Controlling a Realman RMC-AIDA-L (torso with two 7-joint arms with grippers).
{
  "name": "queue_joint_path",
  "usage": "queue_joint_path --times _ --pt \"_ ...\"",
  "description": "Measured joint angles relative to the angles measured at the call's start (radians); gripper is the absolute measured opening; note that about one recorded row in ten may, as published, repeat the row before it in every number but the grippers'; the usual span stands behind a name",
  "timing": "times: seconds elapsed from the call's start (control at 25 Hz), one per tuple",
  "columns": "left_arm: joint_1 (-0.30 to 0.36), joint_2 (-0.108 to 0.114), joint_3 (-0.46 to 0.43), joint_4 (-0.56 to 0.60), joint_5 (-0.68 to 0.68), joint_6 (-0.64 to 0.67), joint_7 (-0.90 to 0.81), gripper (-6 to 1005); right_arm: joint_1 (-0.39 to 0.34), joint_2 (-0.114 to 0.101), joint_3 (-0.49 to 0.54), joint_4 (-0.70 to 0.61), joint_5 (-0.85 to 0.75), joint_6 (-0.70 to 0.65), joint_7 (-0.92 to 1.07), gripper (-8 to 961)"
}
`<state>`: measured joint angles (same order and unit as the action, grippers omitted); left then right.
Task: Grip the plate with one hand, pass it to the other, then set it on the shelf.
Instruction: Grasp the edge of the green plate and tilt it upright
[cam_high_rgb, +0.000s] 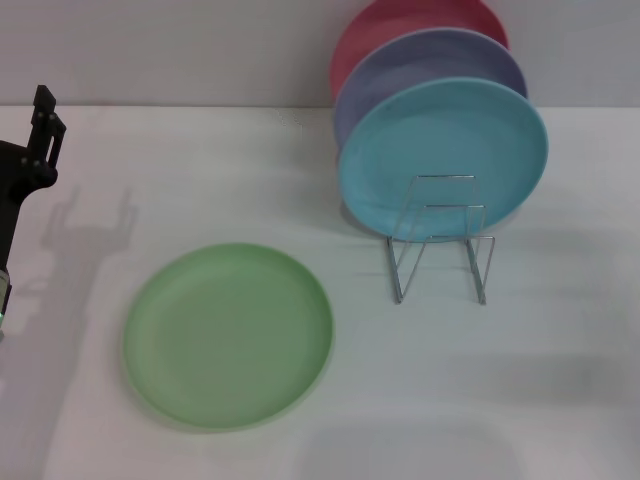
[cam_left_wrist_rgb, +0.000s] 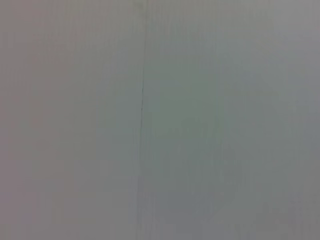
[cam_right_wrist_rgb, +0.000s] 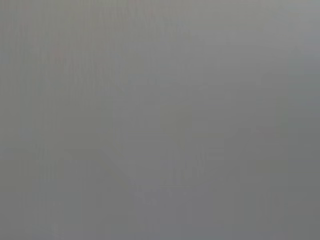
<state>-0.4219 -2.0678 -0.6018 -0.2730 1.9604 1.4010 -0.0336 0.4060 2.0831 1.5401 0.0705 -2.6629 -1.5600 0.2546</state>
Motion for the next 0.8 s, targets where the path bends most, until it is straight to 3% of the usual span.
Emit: queue_joint_path --times 0.12,0.24,0.28,0.32,0.44,0.48,0.52,0.56,0.6,0.72,0.76,0.8 --pt "-0.001 0.000 -0.002 0.000 0.000 0.000 0.016 666 -0.002 0.000 0.001 0.000 0.000 0.000 0.000 695" --pt "-0.012 0.000 -0.002 -0.006 -0.001 -0.003 0.121 666 -0.004 0.000 0.002 0.000 0.000 0.000 0.000 695" --pt "-0.022 0.000 -0.011 -0.027 -0.004 -0.020 0.241 666 -0.005 0.000 0.002 0.000 0.000 0.000 0.000 695" --pt "-0.026 0.003 -0.057 -0.075 -0.008 -0.083 0.340 666 -0.006 0.000 0.003 0.000 0.000 0.000 0.000 695" --pt "-0.026 0.005 -0.090 -0.106 -0.006 -0.121 0.380 666 -0.006 -0.001 0.004 0.000 0.000 0.000 0.000 695" --pt "-0.019 0.008 -0.198 -0.192 -0.003 -0.263 0.484 666 -0.006 -0.001 0.004 0.000 0.000 0.000 0.000 695" --pt "-0.019 0.008 -0.198 -0.192 -0.003 -0.263 0.484 666 -0.006 -0.001 0.004 0.000 0.000 0.000 0.000 695" --pt "-0.001 0.010 -0.343 -0.310 0.000 -0.457 0.627 666 -0.006 -0.001 0.005 0.000 0.000 0.000 0.000 695" --pt "-0.001 0.010 -0.343 -0.310 0.000 -0.457 0.627 666 -0.005 -0.001 0.005 0.000 0.000 0.000 0.000 694" --pt "0.043 0.009 -0.543 -0.492 0.000 -0.734 0.804 666 0.001 -0.002 0.005 0.001 0.000 0.000 0.000 694" --pt "0.043 0.009 -0.543 -0.492 0.000 -0.734 0.804 667 0.007 -0.002 0.005 0.001 0.000 0.001 0.000 694" --pt "0.077 0.007 -0.666 -0.610 0.000 -0.922 0.877 667 0.007 -0.002 0.005 0.001 0.000 0.001 0.000 694"
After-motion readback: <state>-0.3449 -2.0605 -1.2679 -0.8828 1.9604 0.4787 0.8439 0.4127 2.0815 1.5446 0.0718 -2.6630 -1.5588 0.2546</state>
